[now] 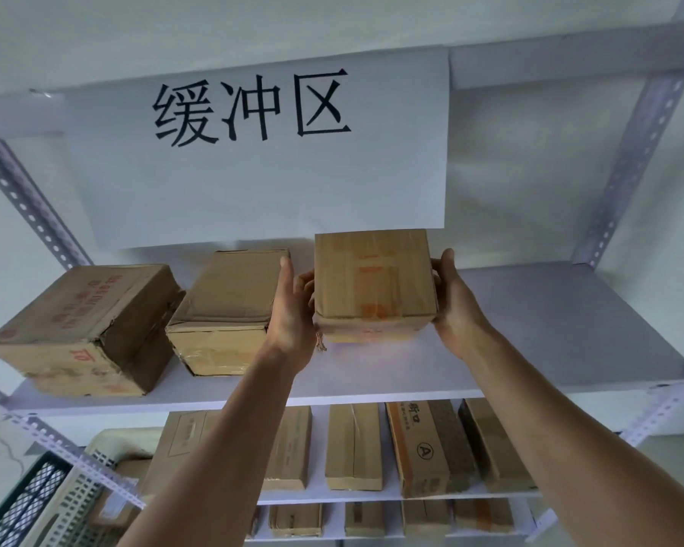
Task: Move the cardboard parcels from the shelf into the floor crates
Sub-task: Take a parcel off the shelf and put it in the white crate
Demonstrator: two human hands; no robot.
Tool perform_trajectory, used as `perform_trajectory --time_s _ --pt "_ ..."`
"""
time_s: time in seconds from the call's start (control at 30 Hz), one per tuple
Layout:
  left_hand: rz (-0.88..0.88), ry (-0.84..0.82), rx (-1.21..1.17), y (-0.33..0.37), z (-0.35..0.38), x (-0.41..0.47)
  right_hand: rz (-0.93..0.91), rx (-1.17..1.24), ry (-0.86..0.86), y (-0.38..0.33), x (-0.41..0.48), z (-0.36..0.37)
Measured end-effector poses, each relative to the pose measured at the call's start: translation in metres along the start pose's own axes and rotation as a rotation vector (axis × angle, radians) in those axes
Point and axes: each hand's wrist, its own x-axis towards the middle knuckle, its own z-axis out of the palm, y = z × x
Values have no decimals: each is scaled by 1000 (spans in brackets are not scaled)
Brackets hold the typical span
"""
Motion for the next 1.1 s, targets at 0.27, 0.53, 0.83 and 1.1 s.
perform_trajectory --time_s 0.27,0.53,0.83,1.1 --pt "11 -55 112 -20 -10 -1 24 -50 -5 13 -11 5" --pt "-70 -33 122 -39 -10 -8 126 106 -45 30 -15 2" --pt "49 -169 106 -34 -5 -16 50 150 -166 29 -26 -2" --pt "151 -148 108 -29 5 -34 -150 61 -121 31 -40 4"
